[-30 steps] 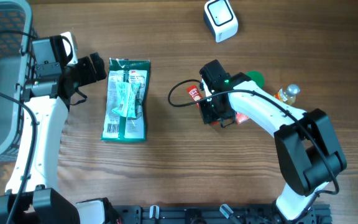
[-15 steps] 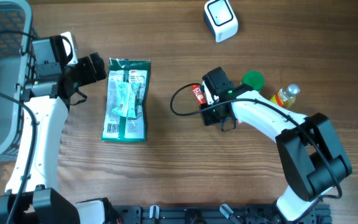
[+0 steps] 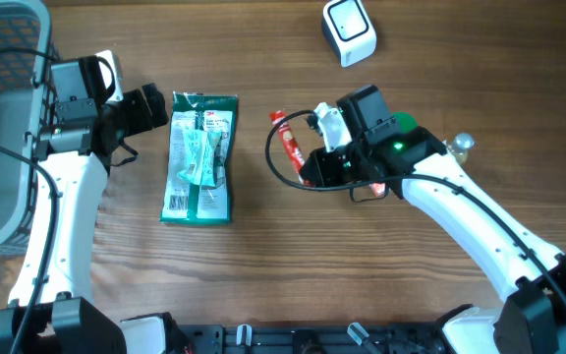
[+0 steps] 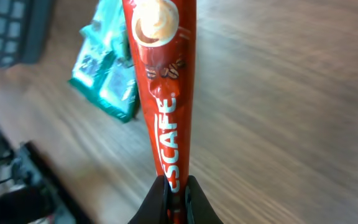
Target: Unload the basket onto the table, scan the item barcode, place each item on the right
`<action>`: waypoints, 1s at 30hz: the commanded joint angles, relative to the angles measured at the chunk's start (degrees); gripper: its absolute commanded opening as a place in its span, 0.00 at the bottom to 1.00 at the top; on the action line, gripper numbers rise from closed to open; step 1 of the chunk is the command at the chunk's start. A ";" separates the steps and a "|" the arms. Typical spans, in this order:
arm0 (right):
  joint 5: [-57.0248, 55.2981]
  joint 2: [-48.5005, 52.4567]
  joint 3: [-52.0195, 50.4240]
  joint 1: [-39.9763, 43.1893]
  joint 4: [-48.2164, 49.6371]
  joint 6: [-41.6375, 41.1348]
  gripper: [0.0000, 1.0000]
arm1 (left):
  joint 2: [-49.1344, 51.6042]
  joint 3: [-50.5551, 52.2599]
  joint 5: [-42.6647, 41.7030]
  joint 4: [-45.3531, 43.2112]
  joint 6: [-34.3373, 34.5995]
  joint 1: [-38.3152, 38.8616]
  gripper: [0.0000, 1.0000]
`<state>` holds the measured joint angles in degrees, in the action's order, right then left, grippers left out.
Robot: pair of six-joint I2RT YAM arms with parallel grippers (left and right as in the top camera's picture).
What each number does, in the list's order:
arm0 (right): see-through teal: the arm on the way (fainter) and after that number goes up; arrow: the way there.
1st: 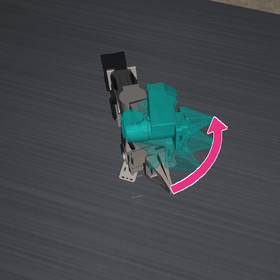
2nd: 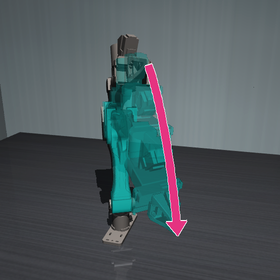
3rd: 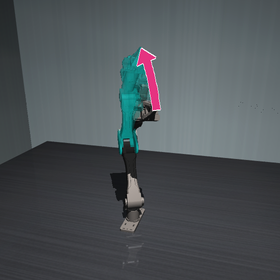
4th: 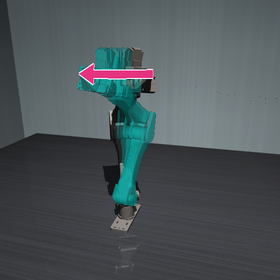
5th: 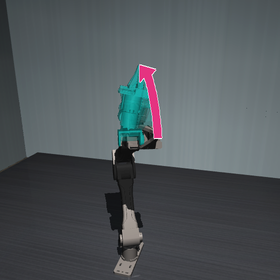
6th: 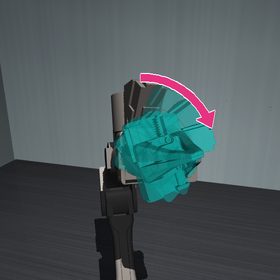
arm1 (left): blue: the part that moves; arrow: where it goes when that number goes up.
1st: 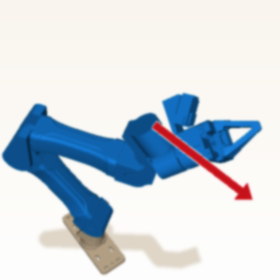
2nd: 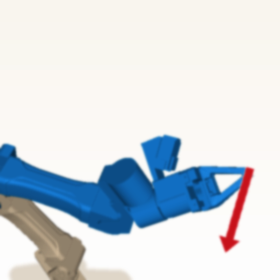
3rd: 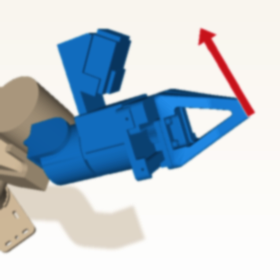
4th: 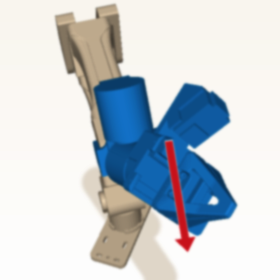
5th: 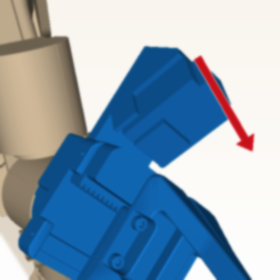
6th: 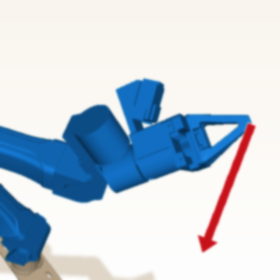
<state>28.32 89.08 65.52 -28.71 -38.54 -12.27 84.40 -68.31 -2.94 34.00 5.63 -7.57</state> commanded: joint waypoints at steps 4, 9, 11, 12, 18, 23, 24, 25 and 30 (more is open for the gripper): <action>9.99 -0.07 0.52 -0.20 1.44 1.60 0.04 | -0.72 -0.81 -15.26 0.20 10.51 0.26 1.00; 15.34 -0.07 0.52 -0.20 4.17 -1.68 0.04 | -0.61 -0.74 -44.83 3.65 11.37 5.09 1.00; 16.92 -0.07 0.52 -0.20 5.55 -3.21 0.05 | -0.61 -0.74 -45.66 3.54 11.41 7.58 1.00; 18.10 -0.07 0.52 -0.20 6.36 -4.11 0.05 | -0.61 -0.74 -45.66 3.56 11.41 8.72 1.00; 23.15 -0.07 0.52 -0.35 15.43 -11.61 0.08 | -0.61 -0.74 -42.14 1.07 12.37 15.39 0.87; 23.12 -0.04 0.52 -0.35 17.97 -13.86 0.08 | -0.61 -0.74 -41.77 -2.21 15.91 16.37 0.27; 22.73 -0.04 0.52 -0.35 18.47 -14.80 0.08 | -0.61 -0.74 -41.77 -2.82 15.96 16.37 0.26; 22.38 -0.04 0.52 -0.35 18.95 -15.30 0.07 | -0.61 -0.74 -41.79 -3.08 16.17 16.37 0.26; 22.34 -0.04 0.52 -0.35 23.02 -17.94 0.08 | -0.61 -0.74 -42.03 -3.19 17.38 16.37 0.27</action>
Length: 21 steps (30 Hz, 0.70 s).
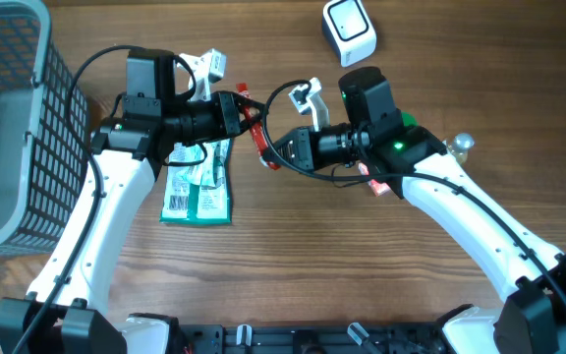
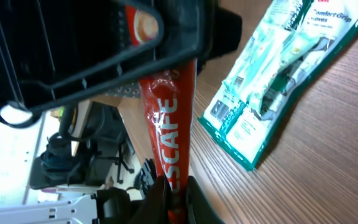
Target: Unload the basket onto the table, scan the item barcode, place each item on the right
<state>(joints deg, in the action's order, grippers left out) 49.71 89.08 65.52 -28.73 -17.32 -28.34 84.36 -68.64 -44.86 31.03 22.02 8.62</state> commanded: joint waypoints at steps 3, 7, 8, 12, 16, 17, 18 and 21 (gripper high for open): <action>0.92 -0.04 0.52 -0.35 2.97 -3.13 0.08 | -0.57 -0.42 -1.18 -0.85 1.01 0.17 0.29; 0.96 -0.04 0.52 -0.35 2.97 -3.17 0.08 | -0.57 -0.42 -6.86 -3.98 0.98 0.28 0.31; 1.01 -0.04 0.52 -0.35 2.97 -3.26 0.07 | -0.57 -0.42 -7.93 -4.79 1.01 0.28 0.32; 2.62 -0.04 0.52 -0.42 3.26 -3.34 0.08 | -0.57 -0.42 -8.68 -5.60 1.18 0.66 0.41; 3.34 -0.04 0.52 -1.70 5.75 -4.11 0.08 | -0.57 -0.42 -6.84 -6.47 1.18 2.29 0.40; 3.32 -0.04 0.52 -2.16 6.34 -4.79 0.08 | -0.57 -0.42 -5.95 -6.45 1.18 2.64 0.38; 3.34 -0.04 0.52 -2.34 6.73 -4.87 0.08 | -0.57 -0.42 -5.38 -6.43 1.16 2.91 0.38; 3.34 -0.04 0.52 -2.40 7.04 -5.16 0.08 | -0.57 -0.42 -5.40 -6.49 1.18 3.02 0.23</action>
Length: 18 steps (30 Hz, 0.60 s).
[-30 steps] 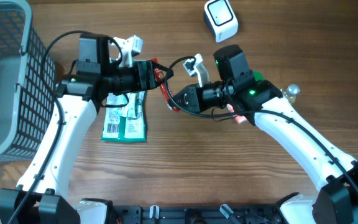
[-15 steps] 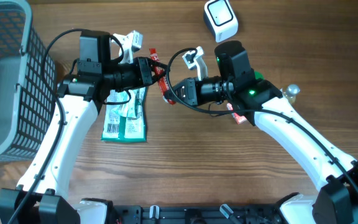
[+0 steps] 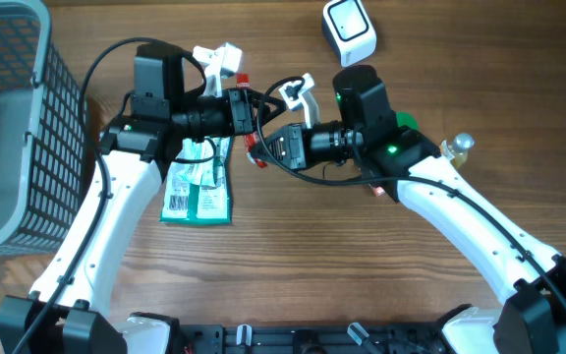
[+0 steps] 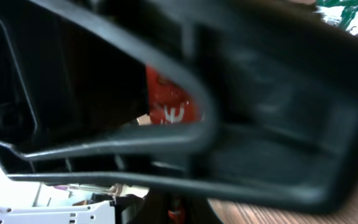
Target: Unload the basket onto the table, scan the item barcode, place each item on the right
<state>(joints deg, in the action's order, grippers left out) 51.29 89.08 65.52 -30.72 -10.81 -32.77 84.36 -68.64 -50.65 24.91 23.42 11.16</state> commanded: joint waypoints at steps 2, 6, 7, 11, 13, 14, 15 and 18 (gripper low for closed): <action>1.77 -0.04 0.52 -0.42 0.52 -0.72 0.08 | -0.57 -0.42 1.33 -0.33 -0.24 0.46 0.04; 1.31 -0.04 0.52 -0.42 0.52 0.57 0.11 | -0.57 -0.42 3.21 -0.35 -0.68 0.46 0.04; 1.33 -0.04 0.52 -0.42 0.52 1.46 0.11 | -0.57 -0.42 3.19 -0.33 -0.68 0.46 0.04; 1.33 -0.04 0.52 -0.42 0.50 3.58 0.18 | -0.57 -0.42 5.27 -0.28 -1.07 0.46 0.04; 1.27 -0.04 0.52 -0.39 0.50 5.03 0.26 | -0.57 -0.42 6.75 -0.09 -0.81 0.46 0.04; 1.20 -0.04 0.52 -0.39 0.50 5.88 0.31 | -0.57 -0.42 9.35 0.15 0.11 0.46 0.04; 0.55 -0.04 0.52 -0.39 0.44 6.01 0.34 | -0.57 -0.42 11.93 0.48 1.27 0.46 0.04; -2.05 -0.04 0.52 -0.39 0.15 8.81 0.42 | -0.57 -0.42 22.27 4.22 6.10 0.46 0.04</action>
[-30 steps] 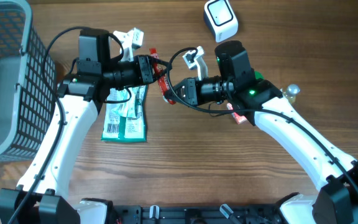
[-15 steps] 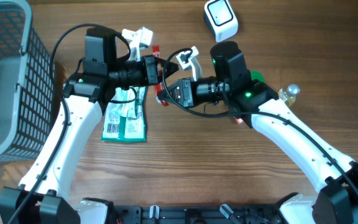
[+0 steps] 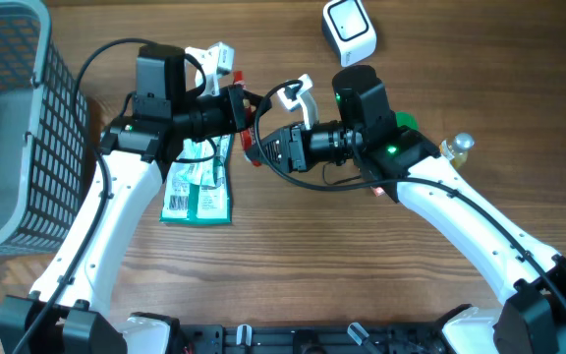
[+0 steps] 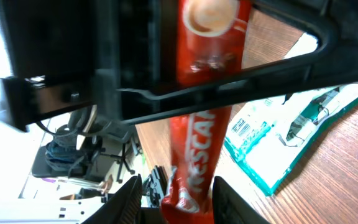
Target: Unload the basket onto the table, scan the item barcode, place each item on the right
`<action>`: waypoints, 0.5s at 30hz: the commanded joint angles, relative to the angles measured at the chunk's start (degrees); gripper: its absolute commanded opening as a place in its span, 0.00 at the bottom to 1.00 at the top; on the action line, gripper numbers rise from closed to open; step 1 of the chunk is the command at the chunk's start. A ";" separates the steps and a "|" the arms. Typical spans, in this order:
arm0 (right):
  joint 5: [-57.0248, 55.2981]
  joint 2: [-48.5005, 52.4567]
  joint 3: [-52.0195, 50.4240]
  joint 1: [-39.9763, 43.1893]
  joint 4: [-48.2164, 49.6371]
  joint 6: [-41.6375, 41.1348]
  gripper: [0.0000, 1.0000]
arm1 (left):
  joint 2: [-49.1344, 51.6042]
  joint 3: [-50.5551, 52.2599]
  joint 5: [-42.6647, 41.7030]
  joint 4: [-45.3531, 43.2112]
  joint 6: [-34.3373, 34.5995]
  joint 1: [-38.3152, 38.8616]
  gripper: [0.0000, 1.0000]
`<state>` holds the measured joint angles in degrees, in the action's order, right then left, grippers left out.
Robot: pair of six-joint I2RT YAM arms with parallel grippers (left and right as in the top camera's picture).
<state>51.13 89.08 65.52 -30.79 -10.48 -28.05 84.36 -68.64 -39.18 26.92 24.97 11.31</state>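
A red Nescafe coffee sachet hangs upright above the table between the two arms; only a sliver of the sachet shows from overhead. My left gripper is shut across its upper part, and its black fingers cross the sachet in the right wrist view. My right gripper is open, its jaws standing apart on either side of the sachet's lower end without pressing it. The white barcode scanner sits at the back of the table, right of centre.
A teal toothbrush pack lies flat on the wood under the left arm. A grey wire basket fills the left edge. A small green thing and a clear knob sit behind the right arm.
The right gripper has opened; its jaws were pinched on the sachet's lower end and now stand apart. The left gripper still holds the sachet's upper part. Both arms have barely shifted.
The right gripper held the sachet near the table's middle while the left arm stood by the basket. Then both arms met above the teal pack, the left gripper at the sachet's top. It closed round it, and now the right jaws are apart.
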 commanded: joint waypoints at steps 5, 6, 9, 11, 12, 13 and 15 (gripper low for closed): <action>-13.05 -0.04 0.52 -0.35 -8.11 10.82 0.46 | -0.57 -0.42 24.30 15.28 17.66 0.33 0.04; -13.49 -0.07 0.52 -0.35 -8.94 12.04 0.46 | -0.57 -0.42 24.76 17.68 18.88 0.35 0.04; -13.42 -0.28 2.16 -0.37 -11.54 14.86 0.47 | -0.57 -0.42 25.18 21.92 20.94 0.44 0.04; -14.43 -0.33 6.23 -0.92 -17.73 19.23 0.47 | -0.57 -0.42 25.14 23.10 20.96 0.48 0.04; -16.33 -0.33 8.57 -1.68 -21.09 21.79 0.49 | -0.57 -0.42 25.16 23.93 21.53 0.48 0.04; -18.58 -0.33 10.64 -2.86 -23.87 24.09 0.52 | -0.57 -0.42 25.20 25.11 22.95 0.48 0.04; -22.43 -0.33 13.05 -5.81 -26.73 27.74 0.58 | -0.57 -0.42 25.42 25.92 23.96 0.48 0.04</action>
<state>35.11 89.08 73.63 -32.80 -34.98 -8.97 84.36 -68.75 -15.18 51.99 45.56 11.46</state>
